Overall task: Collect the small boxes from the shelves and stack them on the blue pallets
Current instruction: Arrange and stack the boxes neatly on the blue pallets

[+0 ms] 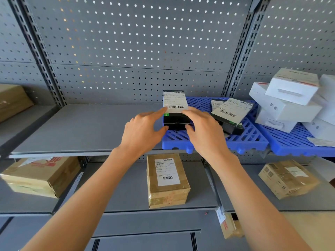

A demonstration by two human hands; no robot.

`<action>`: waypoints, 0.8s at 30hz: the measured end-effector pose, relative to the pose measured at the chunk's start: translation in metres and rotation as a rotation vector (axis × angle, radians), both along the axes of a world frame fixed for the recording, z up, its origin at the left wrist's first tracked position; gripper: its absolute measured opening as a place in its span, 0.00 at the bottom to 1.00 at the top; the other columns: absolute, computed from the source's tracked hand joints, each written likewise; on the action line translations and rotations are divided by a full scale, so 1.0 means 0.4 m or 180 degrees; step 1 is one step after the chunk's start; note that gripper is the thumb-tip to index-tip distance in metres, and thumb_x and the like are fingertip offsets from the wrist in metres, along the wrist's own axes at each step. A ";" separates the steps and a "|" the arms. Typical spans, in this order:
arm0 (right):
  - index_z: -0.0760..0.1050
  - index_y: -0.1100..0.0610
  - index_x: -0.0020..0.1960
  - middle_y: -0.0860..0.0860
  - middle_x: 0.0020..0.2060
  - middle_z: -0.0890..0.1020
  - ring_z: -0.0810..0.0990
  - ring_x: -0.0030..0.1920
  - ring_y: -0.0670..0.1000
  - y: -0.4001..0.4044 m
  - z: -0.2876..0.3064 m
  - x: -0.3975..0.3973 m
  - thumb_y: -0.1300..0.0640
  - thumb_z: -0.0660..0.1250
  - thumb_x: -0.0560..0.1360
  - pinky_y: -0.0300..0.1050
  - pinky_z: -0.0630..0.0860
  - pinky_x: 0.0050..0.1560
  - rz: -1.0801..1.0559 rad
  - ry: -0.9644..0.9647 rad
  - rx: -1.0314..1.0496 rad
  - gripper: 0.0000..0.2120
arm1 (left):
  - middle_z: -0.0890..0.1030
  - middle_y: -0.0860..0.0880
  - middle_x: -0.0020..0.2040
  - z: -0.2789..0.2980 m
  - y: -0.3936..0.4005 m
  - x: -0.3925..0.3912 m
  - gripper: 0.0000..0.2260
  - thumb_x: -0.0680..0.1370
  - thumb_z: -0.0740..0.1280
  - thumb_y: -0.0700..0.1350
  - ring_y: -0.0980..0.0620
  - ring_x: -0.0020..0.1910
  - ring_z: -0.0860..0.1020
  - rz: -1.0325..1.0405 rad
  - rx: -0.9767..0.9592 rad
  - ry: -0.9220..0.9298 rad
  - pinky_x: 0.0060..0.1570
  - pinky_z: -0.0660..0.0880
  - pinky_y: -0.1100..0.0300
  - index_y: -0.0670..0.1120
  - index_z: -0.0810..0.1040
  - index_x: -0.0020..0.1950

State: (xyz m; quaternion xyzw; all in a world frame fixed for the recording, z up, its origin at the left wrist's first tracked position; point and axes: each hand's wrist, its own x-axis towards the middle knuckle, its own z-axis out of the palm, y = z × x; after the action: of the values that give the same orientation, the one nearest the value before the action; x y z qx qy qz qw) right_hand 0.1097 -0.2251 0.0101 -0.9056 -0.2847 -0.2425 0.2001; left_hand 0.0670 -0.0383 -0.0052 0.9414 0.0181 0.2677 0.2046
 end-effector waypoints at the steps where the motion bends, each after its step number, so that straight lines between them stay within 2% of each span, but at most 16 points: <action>1: 0.74 0.55 0.70 0.49 0.66 0.78 0.78 0.60 0.58 -0.006 0.004 -0.006 0.62 0.68 0.78 0.54 0.78 0.52 0.0000 0.0005 0.0035 0.21 | 0.81 0.53 0.64 0.006 -0.004 -0.006 0.26 0.77 0.70 0.53 0.45 0.61 0.78 -0.0015 0.0041 -0.0071 0.53 0.77 0.46 0.58 0.70 0.75; 4: 0.75 0.55 0.69 0.50 0.67 0.78 0.77 0.63 0.58 -0.027 0.016 -0.020 0.62 0.68 0.78 0.56 0.78 0.55 -0.0045 0.0039 0.0117 0.20 | 0.80 0.53 0.64 0.027 -0.014 -0.011 0.22 0.77 0.70 0.50 0.47 0.65 0.75 -0.0121 0.0062 -0.0354 0.57 0.77 0.45 0.54 0.76 0.71; 8: 0.76 0.55 0.69 0.49 0.67 0.78 0.76 0.66 0.57 -0.069 0.027 -0.031 0.62 0.68 0.78 0.56 0.77 0.60 -0.0102 -0.0008 0.0252 0.19 | 0.81 0.53 0.62 0.057 -0.052 0.008 0.17 0.76 0.70 0.48 0.50 0.64 0.74 -0.0347 -0.0080 -0.0674 0.54 0.75 0.51 0.51 0.80 0.66; 11: 0.78 0.56 0.67 0.51 0.65 0.79 0.75 0.66 0.55 -0.108 0.034 -0.033 0.63 0.69 0.78 0.55 0.75 0.63 -0.0139 -0.0121 0.0422 0.18 | 0.81 0.53 0.61 0.077 -0.100 0.024 0.15 0.77 0.69 0.48 0.49 0.64 0.75 -0.0543 -0.0162 -0.0752 0.54 0.75 0.51 0.50 0.81 0.64; 13: 0.79 0.56 0.65 0.52 0.63 0.81 0.76 0.65 0.55 -0.138 0.039 -0.035 0.63 0.69 0.77 0.53 0.76 0.63 -0.0224 -0.0174 0.0558 0.17 | 0.81 0.53 0.61 0.088 -0.133 0.036 0.15 0.78 0.68 0.49 0.50 0.64 0.75 -0.0677 -0.0162 -0.0696 0.55 0.76 0.50 0.51 0.80 0.65; 17: 0.81 0.57 0.61 0.54 0.57 0.83 0.78 0.60 0.59 -0.202 0.037 -0.039 0.62 0.72 0.75 0.58 0.76 0.57 -0.0489 -0.0115 0.0549 0.15 | 0.81 0.52 0.62 0.104 -0.190 0.055 0.16 0.79 0.68 0.49 0.48 0.64 0.76 -0.0847 -0.0076 -0.0496 0.59 0.76 0.47 0.53 0.79 0.67; 21: 0.78 0.54 0.66 0.52 0.59 0.81 0.74 0.64 0.58 -0.256 0.017 -0.026 0.54 0.72 0.76 0.59 0.75 0.58 -0.0707 0.0193 0.0508 0.19 | 0.81 0.50 0.63 0.102 -0.230 0.086 0.17 0.80 0.68 0.50 0.46 0.63 0.77 -0.0894 0.0233 -0.0111 0.65 0.70 0.44 0.52 0.78 0.69; 24: 0.76 0.54 0.67 0.50 0.60 0.80 0.73 0.63 0.56 -0.279 0.003 -0.012 0.49 0.71 0.76 0.58 0.75 0.58 -0.0680 0.0334 0.0551 0.21 | 0.80 0.51 0.65 0.096 -0.249 0.103 0.19 0.80 0.67 0.54 0.47 0.65 0.76 -0.0836 0.0439 0.0088 0.66 0.64 0.47 0.54 0.75 0.71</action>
State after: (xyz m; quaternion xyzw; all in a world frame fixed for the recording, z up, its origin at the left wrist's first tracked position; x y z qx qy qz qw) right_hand 0.1049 -0.3369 0.0113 -0.9215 -0.1539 -0.2384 0.2651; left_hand 0.1082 -0.1377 0.0334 0.9510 -0.1209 0.2262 0.1725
